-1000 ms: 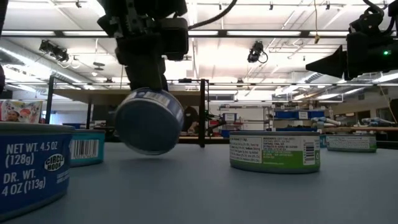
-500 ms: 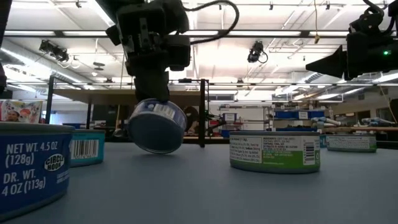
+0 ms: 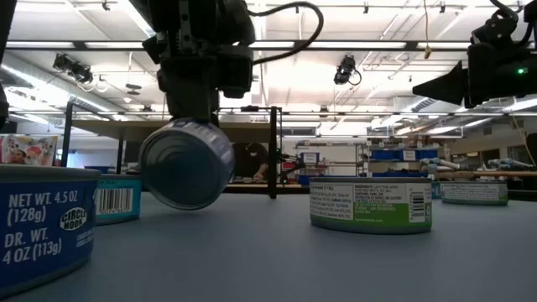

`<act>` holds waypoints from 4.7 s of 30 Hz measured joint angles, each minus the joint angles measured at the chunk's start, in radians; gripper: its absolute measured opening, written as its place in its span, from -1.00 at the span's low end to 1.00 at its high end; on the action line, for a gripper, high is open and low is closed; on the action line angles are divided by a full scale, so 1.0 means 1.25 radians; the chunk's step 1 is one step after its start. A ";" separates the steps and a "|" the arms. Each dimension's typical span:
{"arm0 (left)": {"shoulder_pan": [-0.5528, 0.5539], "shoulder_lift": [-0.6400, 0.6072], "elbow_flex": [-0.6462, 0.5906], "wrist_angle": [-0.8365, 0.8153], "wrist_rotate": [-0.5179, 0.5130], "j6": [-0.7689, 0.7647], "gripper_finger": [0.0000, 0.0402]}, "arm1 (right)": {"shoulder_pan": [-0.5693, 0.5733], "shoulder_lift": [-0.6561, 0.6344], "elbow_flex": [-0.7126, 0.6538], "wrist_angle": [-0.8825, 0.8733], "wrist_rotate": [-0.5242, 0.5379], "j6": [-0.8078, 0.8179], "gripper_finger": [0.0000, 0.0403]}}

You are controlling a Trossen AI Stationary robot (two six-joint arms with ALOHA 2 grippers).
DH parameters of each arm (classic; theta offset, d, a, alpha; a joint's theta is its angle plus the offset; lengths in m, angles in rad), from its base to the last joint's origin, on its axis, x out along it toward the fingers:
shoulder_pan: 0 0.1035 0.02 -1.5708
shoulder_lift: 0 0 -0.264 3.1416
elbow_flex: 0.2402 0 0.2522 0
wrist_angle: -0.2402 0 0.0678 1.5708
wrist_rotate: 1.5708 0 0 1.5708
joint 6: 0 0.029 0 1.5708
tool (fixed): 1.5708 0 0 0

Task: Stack canned seafood by type on shelf
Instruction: Put the blue tuna can on the shelf

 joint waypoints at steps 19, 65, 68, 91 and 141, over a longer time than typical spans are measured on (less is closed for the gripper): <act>0.057 0.042 0.000 0.044 0.079 0.005 -1.00 | 0.000 0.000 0.000 0.005 0.000 0.000 -0.87; -0.090 0.034 0.228 -0.071 -0.347 0.416 -0.27 | 0.000 0.000 0.000 0.005 0.000 0.000 -0.87; -0.128 0.033 0.228 0.049 -0.394 0.412 -0.27 | 0.000 0.000 0.000 0.005 0.000 0.000 -0.87; -0.189 0.034 0.052 0.383 -0.521 0.341 -0.27 | 0.000 0.000 0.000 0.005 0.000 0.000 -0.87; -0.210 0.037 0.280 -0.146 -0.492 0.260 -0.63 | 0.000 0.000 0.000 0.005 0.000 0.000 -0.87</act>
